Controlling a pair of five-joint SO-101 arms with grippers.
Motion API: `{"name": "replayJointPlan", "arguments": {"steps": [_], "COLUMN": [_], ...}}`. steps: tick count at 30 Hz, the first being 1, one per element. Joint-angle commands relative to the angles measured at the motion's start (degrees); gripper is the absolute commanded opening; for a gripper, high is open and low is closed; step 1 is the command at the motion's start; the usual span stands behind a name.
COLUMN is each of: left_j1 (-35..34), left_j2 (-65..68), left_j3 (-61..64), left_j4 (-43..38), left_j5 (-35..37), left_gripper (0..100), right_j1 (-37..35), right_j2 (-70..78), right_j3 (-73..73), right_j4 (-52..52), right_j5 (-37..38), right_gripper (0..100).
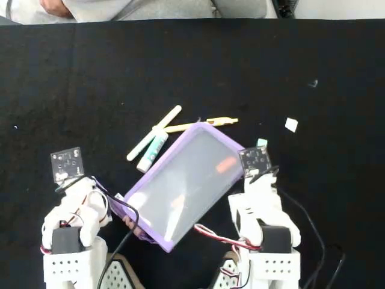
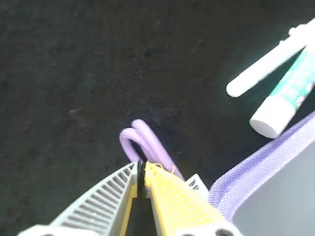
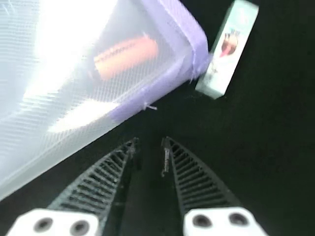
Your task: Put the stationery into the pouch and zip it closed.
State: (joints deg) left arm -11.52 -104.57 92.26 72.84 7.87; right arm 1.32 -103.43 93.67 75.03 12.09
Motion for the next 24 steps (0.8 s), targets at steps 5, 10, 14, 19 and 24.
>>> {"name": "replayJointPlan", "arguments": {"steps": [5, 10, 14, 19, 24], "left_j1": [-11.38, -13.49, -13.32, -13.58, -15.34], "left_j2": [0.09, 0.09, 0.09, 0.09, 0.09], "left_j3": [-2.77, -0.04, -0.40, -3.74, -4.35], "left_j4": [0.18, -0.44, -1.67, -3.08, -2.99], "left_j5": [-0.18, -0.18, -0.44, -14.24, -17.14], "left_gripper": [3, 3, 3, 3, 3], "right_j1": [0.88, 0.79, 0.88, 2.64, 9.32], "right_j2": [-4.97, -4.70, -4.62, -4.62, -0.92], "right_j3": [-18.51, -27.21, -24.92, -21.23, -21.85], "right_j4": [-6.59, -10.81, -10.73, -11.16, -11.43], "right_j5": [3.87, 3.52, 3.52, 3.52, -0.18], "right_gripper": [8.5, 8.6, 8.6, 15.4, 27.2]}}
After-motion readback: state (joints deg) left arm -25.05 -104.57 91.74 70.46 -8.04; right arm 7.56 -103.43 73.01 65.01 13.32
